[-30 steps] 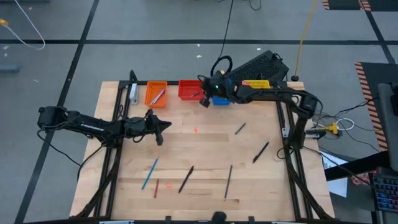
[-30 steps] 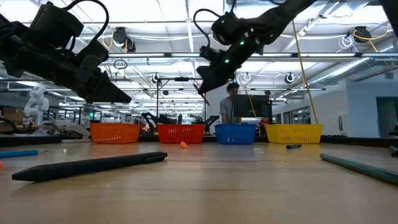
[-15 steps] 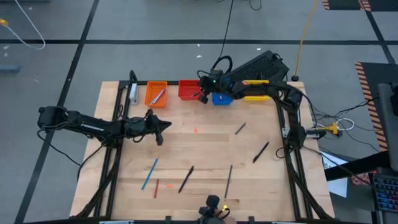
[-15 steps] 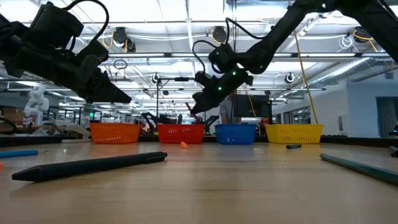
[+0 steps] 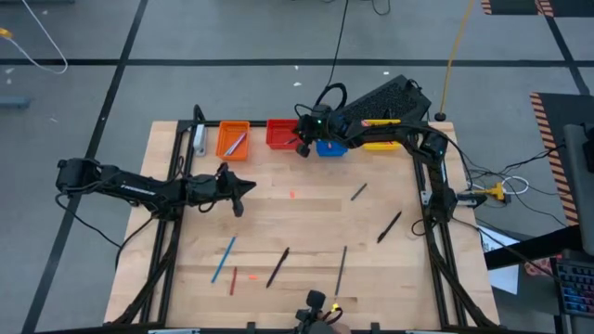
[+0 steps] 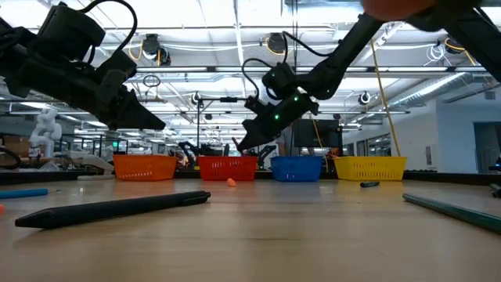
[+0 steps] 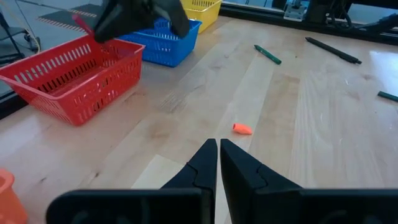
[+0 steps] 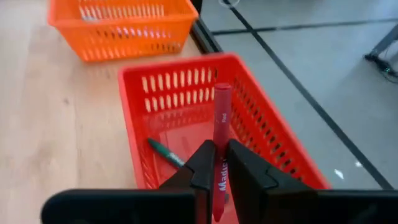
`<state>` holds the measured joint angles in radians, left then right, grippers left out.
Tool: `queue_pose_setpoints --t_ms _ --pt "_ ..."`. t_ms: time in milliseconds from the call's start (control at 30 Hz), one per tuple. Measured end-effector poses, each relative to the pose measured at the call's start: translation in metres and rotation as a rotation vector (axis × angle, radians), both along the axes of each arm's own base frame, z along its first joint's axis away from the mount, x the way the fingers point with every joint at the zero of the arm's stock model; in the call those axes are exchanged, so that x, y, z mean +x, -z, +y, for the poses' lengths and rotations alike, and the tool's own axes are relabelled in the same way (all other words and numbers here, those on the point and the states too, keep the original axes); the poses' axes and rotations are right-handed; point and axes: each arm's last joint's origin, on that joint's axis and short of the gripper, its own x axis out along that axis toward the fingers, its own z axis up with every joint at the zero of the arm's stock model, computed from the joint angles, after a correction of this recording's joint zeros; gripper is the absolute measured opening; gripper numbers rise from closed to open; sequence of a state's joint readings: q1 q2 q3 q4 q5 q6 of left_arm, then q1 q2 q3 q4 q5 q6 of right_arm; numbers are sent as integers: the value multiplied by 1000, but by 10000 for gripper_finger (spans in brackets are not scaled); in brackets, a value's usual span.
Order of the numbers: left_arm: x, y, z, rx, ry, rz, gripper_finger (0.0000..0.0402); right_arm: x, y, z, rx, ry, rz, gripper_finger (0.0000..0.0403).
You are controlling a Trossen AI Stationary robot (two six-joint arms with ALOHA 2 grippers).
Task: Sort crayons/erasers/pens/pencils in bins
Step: Put the right red crayon into the red basket, then put the blue pencil into the yellow basket
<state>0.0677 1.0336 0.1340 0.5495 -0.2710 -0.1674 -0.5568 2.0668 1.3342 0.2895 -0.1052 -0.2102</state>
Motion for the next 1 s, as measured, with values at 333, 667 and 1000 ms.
queue_pose_setpoints --t_ms 333,667,1000 --pt "0 0 0 0 0 0 24 0 -3 0 -2 3 -15 33" --pt "0 0 0 -29 -2 -10 24 0 -5 0 -4 3 -19 109" --pt "0 0 -1 -45 36 -10 24 -20 -70 45 -146 -113 -78 71"
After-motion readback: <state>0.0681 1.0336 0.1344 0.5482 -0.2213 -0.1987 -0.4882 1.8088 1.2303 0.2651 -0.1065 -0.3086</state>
